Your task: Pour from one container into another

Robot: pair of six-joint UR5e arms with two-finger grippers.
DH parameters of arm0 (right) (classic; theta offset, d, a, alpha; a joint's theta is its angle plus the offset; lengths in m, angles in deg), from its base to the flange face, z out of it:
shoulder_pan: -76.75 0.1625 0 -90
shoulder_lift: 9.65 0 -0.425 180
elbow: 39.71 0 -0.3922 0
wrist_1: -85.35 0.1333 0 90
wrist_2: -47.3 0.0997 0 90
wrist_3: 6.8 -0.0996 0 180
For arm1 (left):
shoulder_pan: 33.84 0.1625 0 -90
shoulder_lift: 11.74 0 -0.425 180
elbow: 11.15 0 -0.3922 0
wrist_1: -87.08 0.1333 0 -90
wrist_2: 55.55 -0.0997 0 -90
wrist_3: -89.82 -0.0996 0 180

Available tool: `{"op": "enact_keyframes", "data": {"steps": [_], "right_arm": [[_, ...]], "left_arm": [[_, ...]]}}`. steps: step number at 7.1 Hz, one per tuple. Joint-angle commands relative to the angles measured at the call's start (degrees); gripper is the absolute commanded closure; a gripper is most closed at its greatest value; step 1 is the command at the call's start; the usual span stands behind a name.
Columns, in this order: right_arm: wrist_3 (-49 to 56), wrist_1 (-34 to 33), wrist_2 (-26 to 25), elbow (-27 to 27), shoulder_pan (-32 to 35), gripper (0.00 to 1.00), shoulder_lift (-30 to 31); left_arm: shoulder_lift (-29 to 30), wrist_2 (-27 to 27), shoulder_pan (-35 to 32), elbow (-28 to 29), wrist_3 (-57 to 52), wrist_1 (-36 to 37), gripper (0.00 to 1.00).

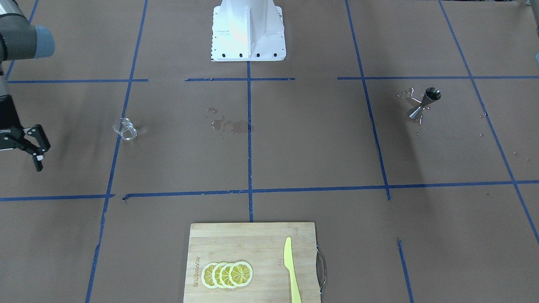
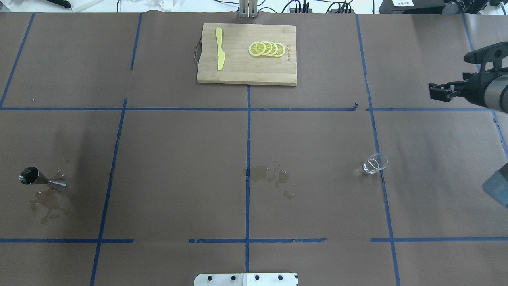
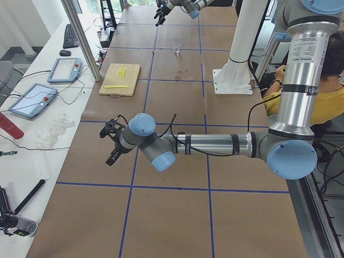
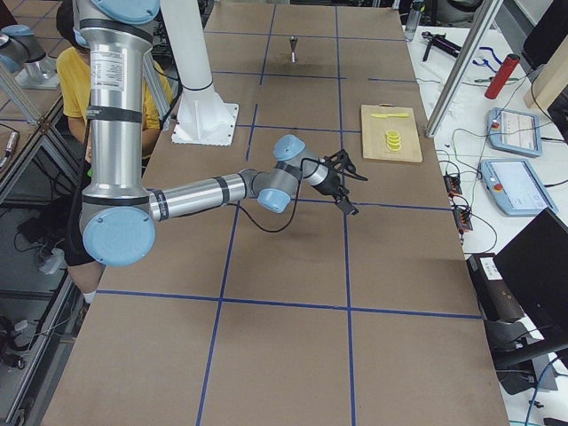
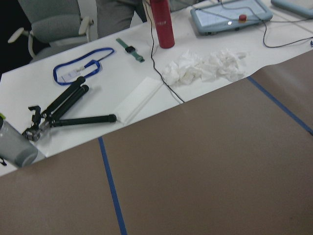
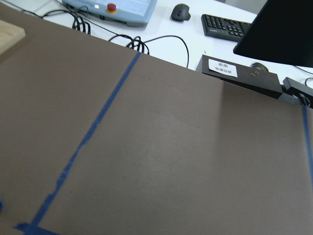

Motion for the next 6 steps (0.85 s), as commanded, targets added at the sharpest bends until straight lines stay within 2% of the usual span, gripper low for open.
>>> {"op": "enact_keyframes", "data": {"steps": [1, 2, 4, 5, 6], "right_arm": [[18.7, -12.2, 17.1, -0.9, 13.6, 0.00, 0.1], [28.3, -18.0, 22.5, -1.1, 18.5, 0.00, 0.7], [33.2, -26.4, 31.1, -3.3, 25.0, 0.00, 2.1], [34.7, -26.6, 37.4, -5.5, 27.5, 0.00, 4.1], [36.0, -25.8, 39.6, -5.7, 28.5, 0.00, 6.6]], "left_arm": [[0.1, 2.1, -1.4, -5.3, -9.7, 22.0, 0.00], [0.2, 2.5, -2.9, -8.3, -13.3, 28.7, 0.00], [0.1, 5.3, -3.0, -10.6, -13.9, 37.8, 0.00], [-0.1, 6.4, -2.9, -10.8, -13.9, 38.6, 0.00], [-1.8, 6.6, -2.9, -13.1, -13.9, 39.6, 0.00]]}}
